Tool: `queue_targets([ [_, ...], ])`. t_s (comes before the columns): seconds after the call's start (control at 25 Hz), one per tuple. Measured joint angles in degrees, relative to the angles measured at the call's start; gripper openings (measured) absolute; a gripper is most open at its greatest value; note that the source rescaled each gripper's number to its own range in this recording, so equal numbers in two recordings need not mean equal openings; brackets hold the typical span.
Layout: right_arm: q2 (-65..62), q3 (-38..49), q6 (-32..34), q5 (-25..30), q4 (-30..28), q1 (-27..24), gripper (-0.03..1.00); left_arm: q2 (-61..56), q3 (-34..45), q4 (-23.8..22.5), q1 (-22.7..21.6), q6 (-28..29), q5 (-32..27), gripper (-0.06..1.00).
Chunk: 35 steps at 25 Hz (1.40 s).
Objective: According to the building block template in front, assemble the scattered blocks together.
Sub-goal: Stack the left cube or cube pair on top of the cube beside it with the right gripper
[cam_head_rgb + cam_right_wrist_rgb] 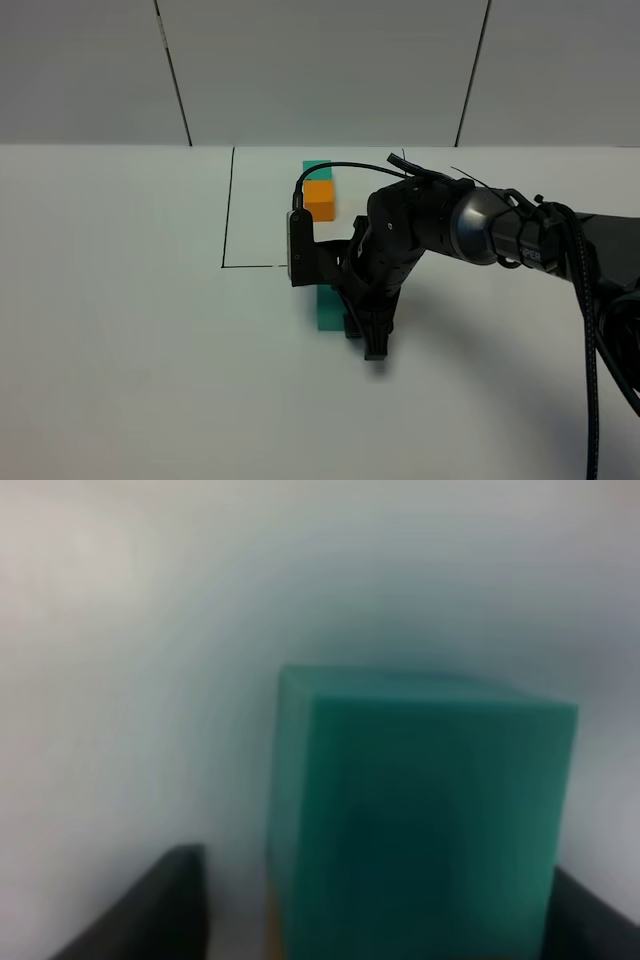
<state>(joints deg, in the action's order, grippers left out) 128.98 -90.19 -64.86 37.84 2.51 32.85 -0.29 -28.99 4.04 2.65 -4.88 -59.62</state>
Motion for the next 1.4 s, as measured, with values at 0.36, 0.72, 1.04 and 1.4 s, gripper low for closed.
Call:
queue_targets([
  [0.36, -0.03, 0.00, 2.54, -1.46, 0.05, 0.00, 0.01, 0.00, 0.00, 0.00, 0.00, 0.00, 0.00, 0.67],
  [0.72, -3.57, 0.24, 44.64, -1.12, 0.01, 0.18, 0.01, 0.00, 0.00, 0.00, 0.00, 0.00, 0.00, 0.67],
  [1.04, -4.85, 0.24, 89.51, 8.97, -2.16, 0.74, 0.01, 0.00, 0.00, 0.00, 0.00, 0.00, 0.00, 0.67],
  [1.4, -4.85, 0.11, 104.98, 9.64, -10.27, 4.58, 0.01, 0.00, 0.00, 0.00, 0.00, 0.00, 0.00, 0.67],
])
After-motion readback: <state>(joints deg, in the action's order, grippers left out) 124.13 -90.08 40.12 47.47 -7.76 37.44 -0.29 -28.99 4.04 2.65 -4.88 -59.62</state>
